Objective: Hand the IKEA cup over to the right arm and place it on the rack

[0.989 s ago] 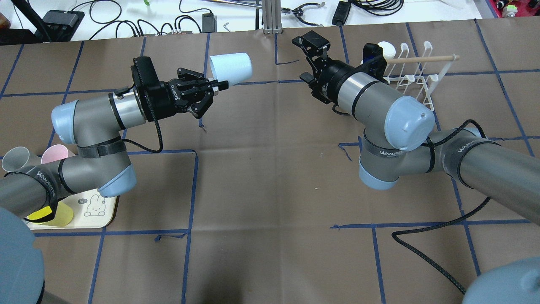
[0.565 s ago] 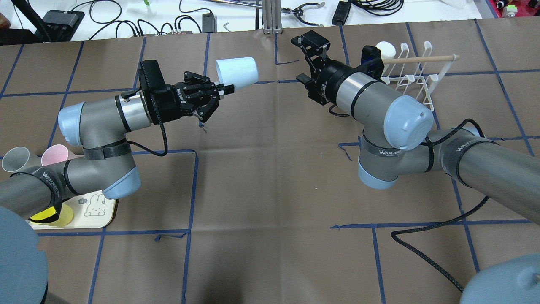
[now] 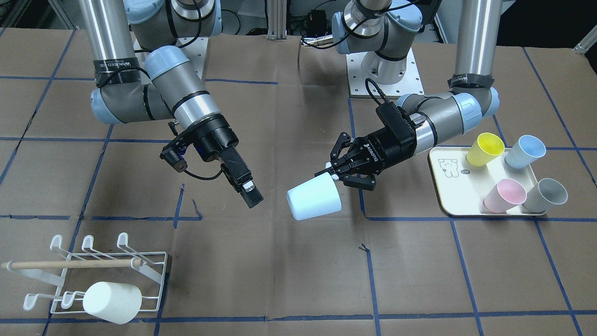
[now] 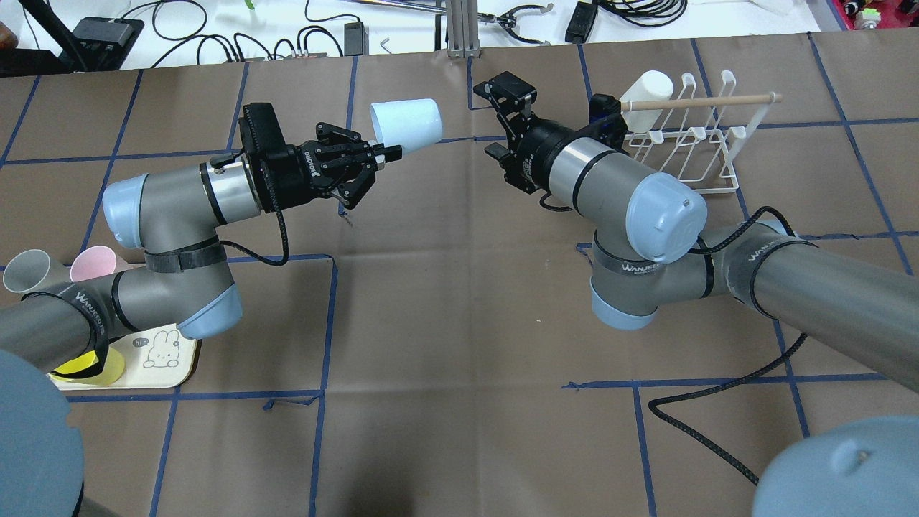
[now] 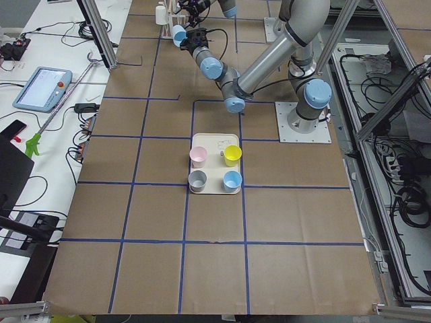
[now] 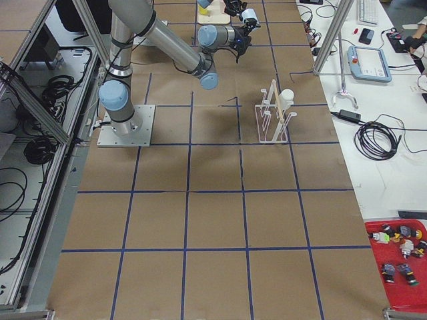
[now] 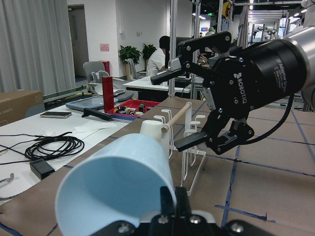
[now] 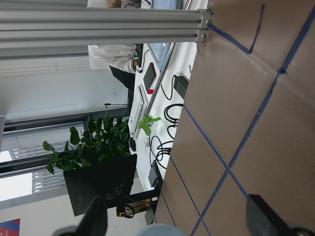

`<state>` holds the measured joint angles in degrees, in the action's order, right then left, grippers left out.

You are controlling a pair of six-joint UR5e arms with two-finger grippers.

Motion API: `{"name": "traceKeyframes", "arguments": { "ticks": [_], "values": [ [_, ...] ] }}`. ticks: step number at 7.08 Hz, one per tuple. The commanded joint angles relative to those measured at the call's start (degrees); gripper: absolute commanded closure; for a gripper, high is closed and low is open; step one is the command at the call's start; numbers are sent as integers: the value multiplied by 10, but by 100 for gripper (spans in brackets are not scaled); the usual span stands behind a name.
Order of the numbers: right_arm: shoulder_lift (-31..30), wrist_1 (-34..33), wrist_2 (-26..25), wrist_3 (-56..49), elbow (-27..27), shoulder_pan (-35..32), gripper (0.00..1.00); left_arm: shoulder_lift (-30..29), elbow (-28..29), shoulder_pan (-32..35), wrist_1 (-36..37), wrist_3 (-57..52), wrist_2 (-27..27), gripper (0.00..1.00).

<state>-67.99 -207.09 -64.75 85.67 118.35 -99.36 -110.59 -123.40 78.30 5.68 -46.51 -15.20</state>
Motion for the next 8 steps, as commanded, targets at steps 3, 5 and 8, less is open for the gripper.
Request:
{"name": "traceKeyframes", "arguments": {
  "ticks": [3, 5, 8],
  "values": [
    [1, 10, -38, 59, -21, -42, 1, -1, 0, 0, 6, 6, 0, 91],
    [8, 17, -57, 88, -36, -57, 2, 0, 0, -1, 7, 10, 0, 91],
    [13, 18, -60, 94, -42, -65, 2, 1, 1, 0, 7, 17, -1, 91]
  ]
}}
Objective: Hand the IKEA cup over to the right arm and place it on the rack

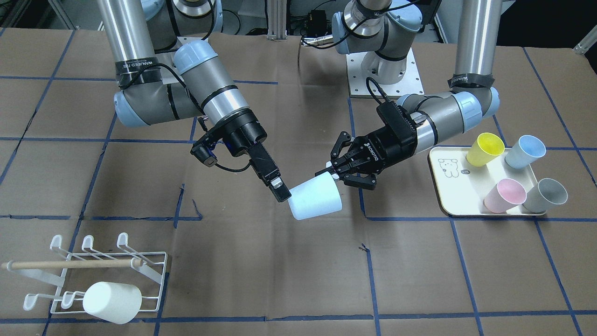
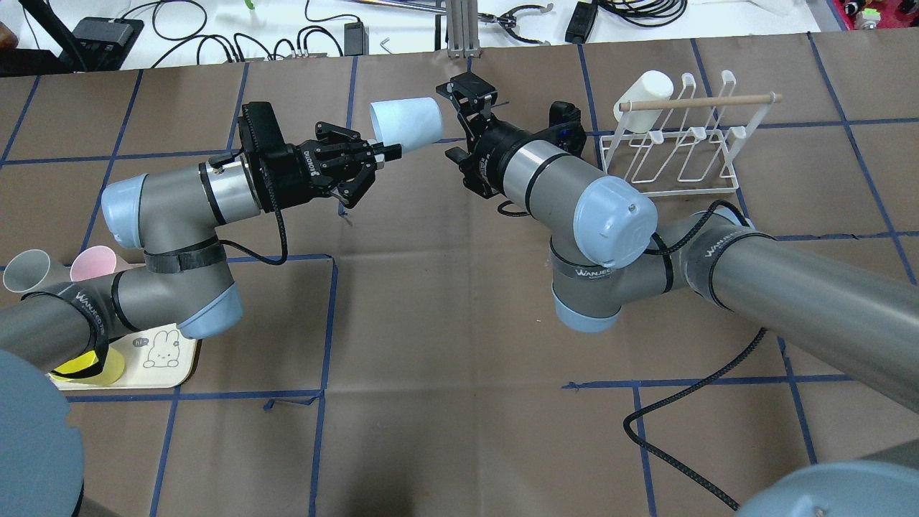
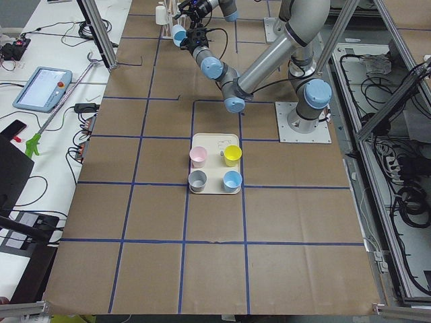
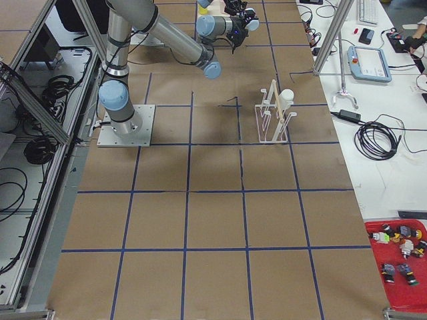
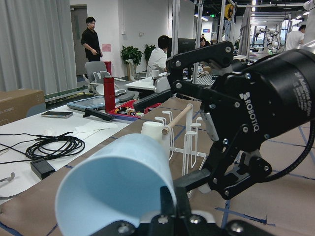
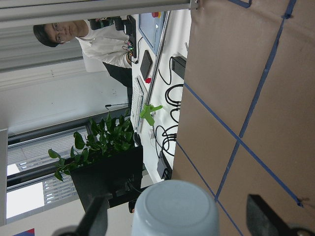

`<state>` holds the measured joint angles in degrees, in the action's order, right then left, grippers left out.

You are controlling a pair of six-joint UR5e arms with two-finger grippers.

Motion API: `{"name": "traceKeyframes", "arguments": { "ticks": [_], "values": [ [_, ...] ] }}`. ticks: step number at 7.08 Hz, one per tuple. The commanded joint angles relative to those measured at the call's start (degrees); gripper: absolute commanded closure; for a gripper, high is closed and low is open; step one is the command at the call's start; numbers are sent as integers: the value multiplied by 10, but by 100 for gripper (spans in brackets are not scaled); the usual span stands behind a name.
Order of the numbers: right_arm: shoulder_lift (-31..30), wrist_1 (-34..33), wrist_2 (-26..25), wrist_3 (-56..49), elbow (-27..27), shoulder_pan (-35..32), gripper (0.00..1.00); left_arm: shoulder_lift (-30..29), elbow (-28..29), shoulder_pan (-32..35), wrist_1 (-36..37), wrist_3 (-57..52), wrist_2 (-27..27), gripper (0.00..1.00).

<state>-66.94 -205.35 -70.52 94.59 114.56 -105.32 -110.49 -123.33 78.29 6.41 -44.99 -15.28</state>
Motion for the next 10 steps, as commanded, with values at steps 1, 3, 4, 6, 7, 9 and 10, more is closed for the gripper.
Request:
{"name": "traceKeyframes", "arguments": {
  "ticks": [1, 3, 4, 6, 7, 9, 10],
  "values": [
    [14, 0, -8, 17, -20, -15, 2, 1, 1, 0, 0, 3, 0, 91],
    [38, -1, -23, 20, -42, -34, 2, 3, 1, 0, 1, 9, 0, 90],
    [39, 0, -32, 20, -49, -36, 2, 0, 0, 0, 9, 10, 0, 90],
    [41, 1, -36, 28, -59, -40, 4, 2, 0, 0, 10, 15, 0, 89],
    [41, 1, -35, 28, -58, -40, 9, 2, 0, 0, 10, 17, 0, 89],
    [42, 2, -34, 27, -58, -40, 20, 3, 0, 0, 11, 17, 0, 89],
    [42, 2, -34, 27, -57, -40, 20, 4, 0, 0, 11, 17, 0, 89]
  ]
}}
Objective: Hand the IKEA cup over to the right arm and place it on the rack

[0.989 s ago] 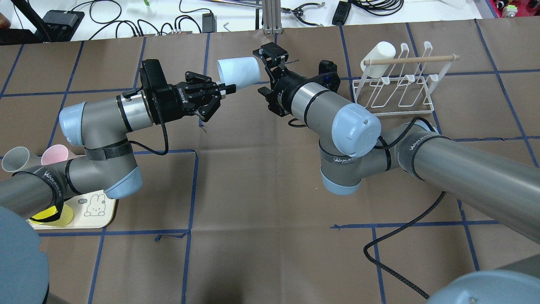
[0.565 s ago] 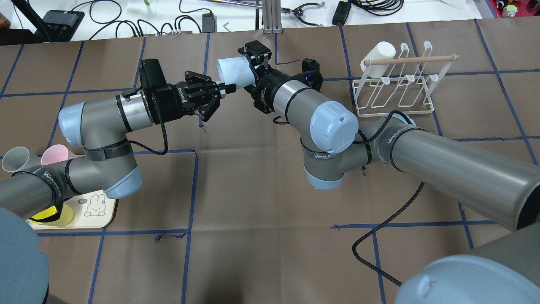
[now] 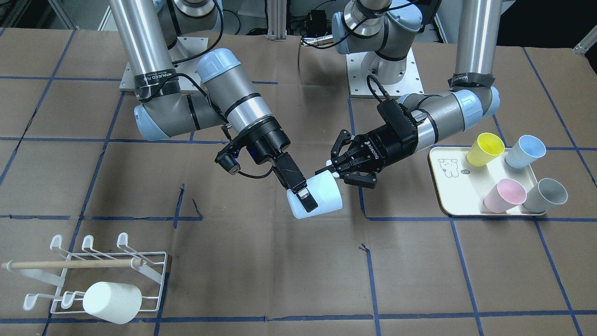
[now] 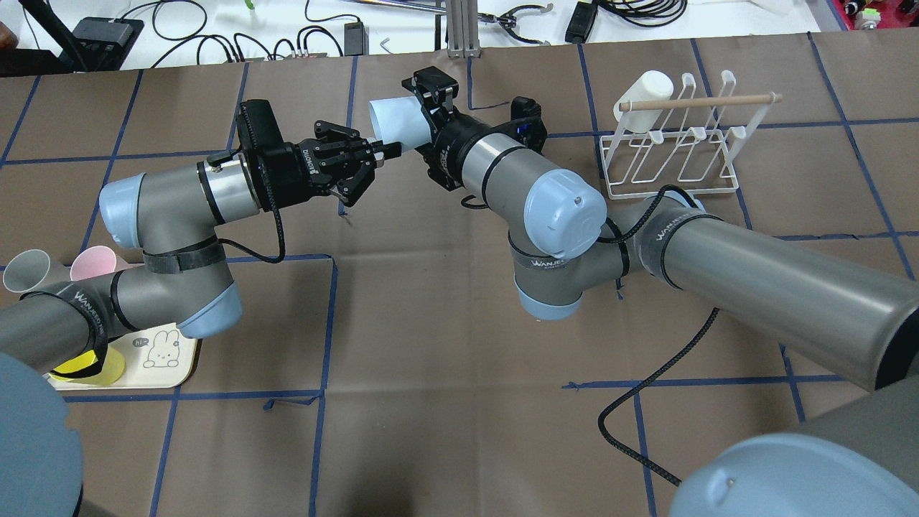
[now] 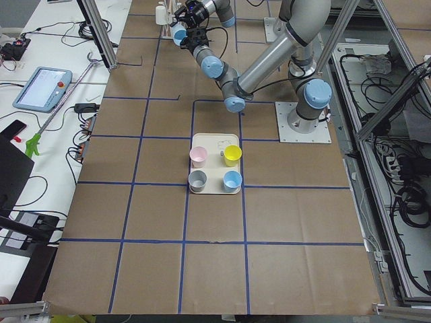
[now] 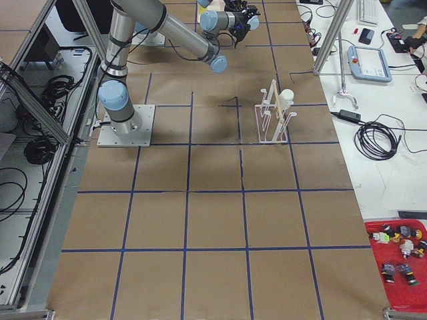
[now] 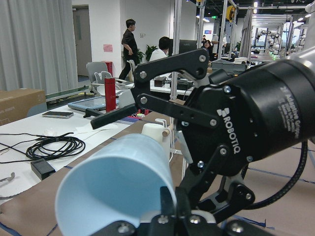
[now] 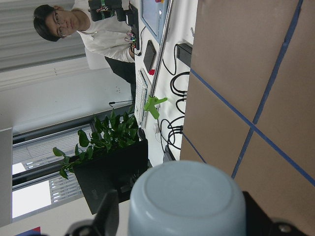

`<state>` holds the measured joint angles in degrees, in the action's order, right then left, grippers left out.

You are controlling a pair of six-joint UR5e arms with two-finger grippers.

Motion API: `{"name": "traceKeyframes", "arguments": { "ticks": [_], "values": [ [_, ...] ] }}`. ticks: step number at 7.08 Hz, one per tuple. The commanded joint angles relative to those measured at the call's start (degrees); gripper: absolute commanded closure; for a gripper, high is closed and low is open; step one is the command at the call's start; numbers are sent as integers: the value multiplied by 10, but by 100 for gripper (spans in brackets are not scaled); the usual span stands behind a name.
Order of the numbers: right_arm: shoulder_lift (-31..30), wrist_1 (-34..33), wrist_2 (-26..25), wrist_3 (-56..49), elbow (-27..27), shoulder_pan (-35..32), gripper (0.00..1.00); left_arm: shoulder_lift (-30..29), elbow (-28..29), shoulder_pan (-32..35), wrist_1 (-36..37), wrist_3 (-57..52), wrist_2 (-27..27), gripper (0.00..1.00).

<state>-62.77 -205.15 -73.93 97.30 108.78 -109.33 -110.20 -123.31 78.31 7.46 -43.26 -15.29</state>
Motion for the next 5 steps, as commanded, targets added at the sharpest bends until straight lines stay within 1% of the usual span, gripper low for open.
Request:
{"name": "traceKeyframes", "arguments": {
  "ticks": [1, 2, 3, 4, 5],
  "values": [
    [0, 0, 0, 0, 0, 0, 20, 2, 0, 0, 0, 1, 0, 88],
    [0, 0, 1, 0, 0, 0, 26, 2, 0, 0, 0, 3, 0, 86],
    [0, 1, 1, -1, 1, 0, 32, 4, 1, 0, 0, 15, 0, 77],
    [0, 1, 1, -1, 1, 0, 36, 3, 3, -1, 0, 19, 0, 64],
    [0, 1, 1, -2, 1, 0, 37, 3, 4, 0, 0, 19, 0, 43]
  ]
}}
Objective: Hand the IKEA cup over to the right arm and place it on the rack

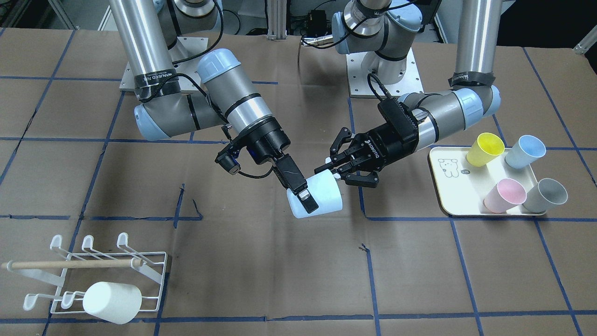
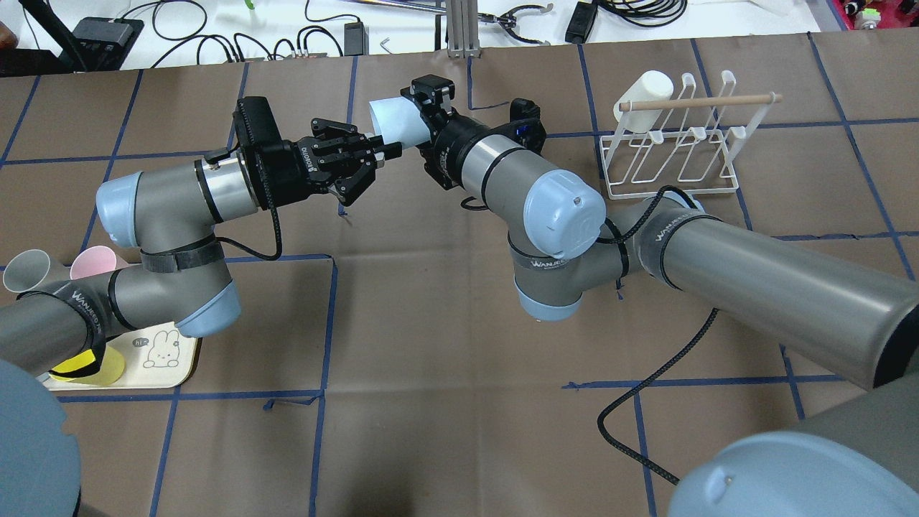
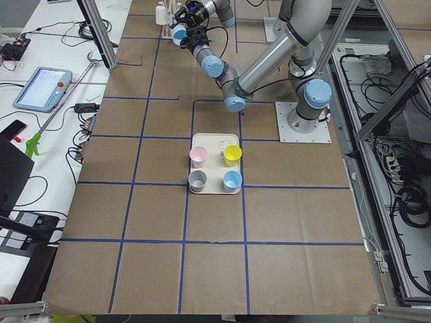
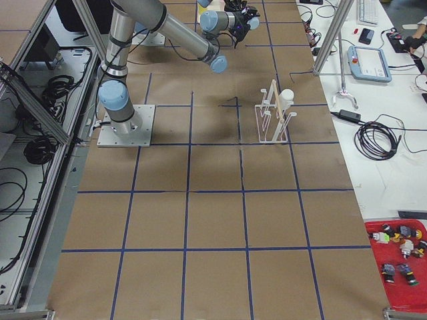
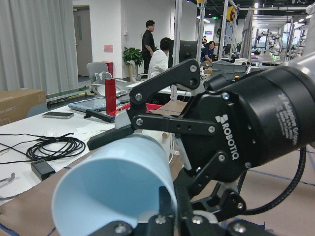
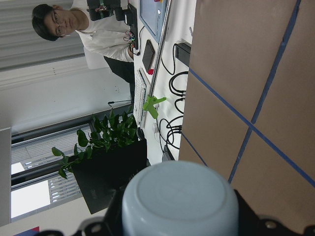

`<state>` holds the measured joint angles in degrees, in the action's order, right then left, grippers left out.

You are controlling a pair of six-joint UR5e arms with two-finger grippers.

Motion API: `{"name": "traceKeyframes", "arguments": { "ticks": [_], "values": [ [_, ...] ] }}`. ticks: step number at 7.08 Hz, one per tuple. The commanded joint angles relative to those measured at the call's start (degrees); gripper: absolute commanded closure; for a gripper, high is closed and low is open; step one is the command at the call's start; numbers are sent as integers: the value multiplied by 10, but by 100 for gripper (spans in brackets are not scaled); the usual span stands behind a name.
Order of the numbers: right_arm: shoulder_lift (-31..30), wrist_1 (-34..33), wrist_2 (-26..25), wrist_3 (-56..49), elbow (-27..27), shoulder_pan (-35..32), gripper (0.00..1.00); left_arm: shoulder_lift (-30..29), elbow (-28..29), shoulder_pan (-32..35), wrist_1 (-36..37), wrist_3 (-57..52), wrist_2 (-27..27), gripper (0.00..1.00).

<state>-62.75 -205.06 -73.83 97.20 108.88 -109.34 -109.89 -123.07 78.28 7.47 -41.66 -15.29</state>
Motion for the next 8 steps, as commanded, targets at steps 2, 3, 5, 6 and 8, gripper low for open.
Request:
{"name": "traceKeyframes", "arguments": {
  "ticks": [2, 3, 5, 6, 8],
  "values": [
    [0, -1, 0, -2, 0, 0, 40, 5, 3, -1, 1, 12, -1, 27],
    [0, 0, 1, -3, 0, 0, 42, 3, 4, -1, 2, 12, 1, 10],
    [0, -1, 1, -3, 0, 0, 43, 1, -2, -27, 39, 24, 3, 1],
    [0, -1, 3, -5, -1, 0, 44, 1, -3, -49, 44, 28, 6, 1],
    [1, -1, 4, -7, -1, 0, 44, 9, 8, -66, 40, 65, -3, 1]
  ]
}}
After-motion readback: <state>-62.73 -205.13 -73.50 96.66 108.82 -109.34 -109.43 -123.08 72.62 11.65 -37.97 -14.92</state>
